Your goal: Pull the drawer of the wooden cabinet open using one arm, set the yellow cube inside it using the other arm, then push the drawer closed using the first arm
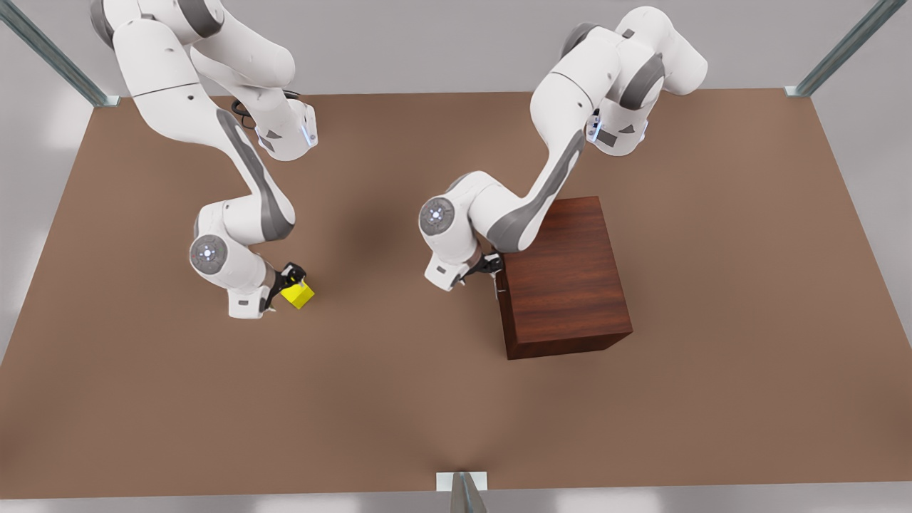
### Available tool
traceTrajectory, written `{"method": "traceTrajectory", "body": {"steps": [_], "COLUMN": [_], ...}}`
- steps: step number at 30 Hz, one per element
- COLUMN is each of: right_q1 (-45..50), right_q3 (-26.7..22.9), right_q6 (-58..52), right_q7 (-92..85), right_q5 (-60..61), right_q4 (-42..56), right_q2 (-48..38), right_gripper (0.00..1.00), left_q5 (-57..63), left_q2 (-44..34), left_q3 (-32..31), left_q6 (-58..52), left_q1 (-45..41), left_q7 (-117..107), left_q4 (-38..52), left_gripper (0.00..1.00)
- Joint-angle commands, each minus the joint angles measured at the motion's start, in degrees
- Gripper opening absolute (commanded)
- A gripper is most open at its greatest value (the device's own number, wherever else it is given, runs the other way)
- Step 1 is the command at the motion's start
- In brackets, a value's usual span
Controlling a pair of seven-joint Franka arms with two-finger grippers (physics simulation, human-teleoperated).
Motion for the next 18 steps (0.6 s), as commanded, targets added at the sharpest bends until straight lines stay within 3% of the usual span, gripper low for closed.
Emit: {"method": "traceTrajectory", "body": {"steps": [1, 9, 13, 18], "right_q1": [0.03, -0.5, -1.64, -2.69], "right_q3": [0.14, -0.03, 0.06, 0.06], "right_q6": [-0.54, -0.45, -1.15, -1.86], "right_q7": [-17.2, -14.47, -14.39, -14.39], "right_q5": [0.32, 0.32, 0.32, 0.32], "right_q4": [0.12, 0.47, -0.14, -0.93], "right_q2": [0.63, 4.14, 4.05, 3.62], "right_gripper": [1.0, 1.0, 1.0, 1.0], "left_q5": [0.14, 0.23, 0.32, 0.32], "left_q2": [-0.07, 1.6, 1.86, 1.86], "left_q3": [0.0, 0.0, 0.0, -0.08], "left_q6": [-2.71, -2.27, -2.19, -0.52], "left_q1": [0.09, 0.09, 0.09, -0.26], "left_q7": [-4.14, -3.78, -3.87, -4.49], "left_q4": [-0.23, -0.49, -0.49, 0.12], "left_gripper": [0.83, 0.81, 0.7, 0.68]}}
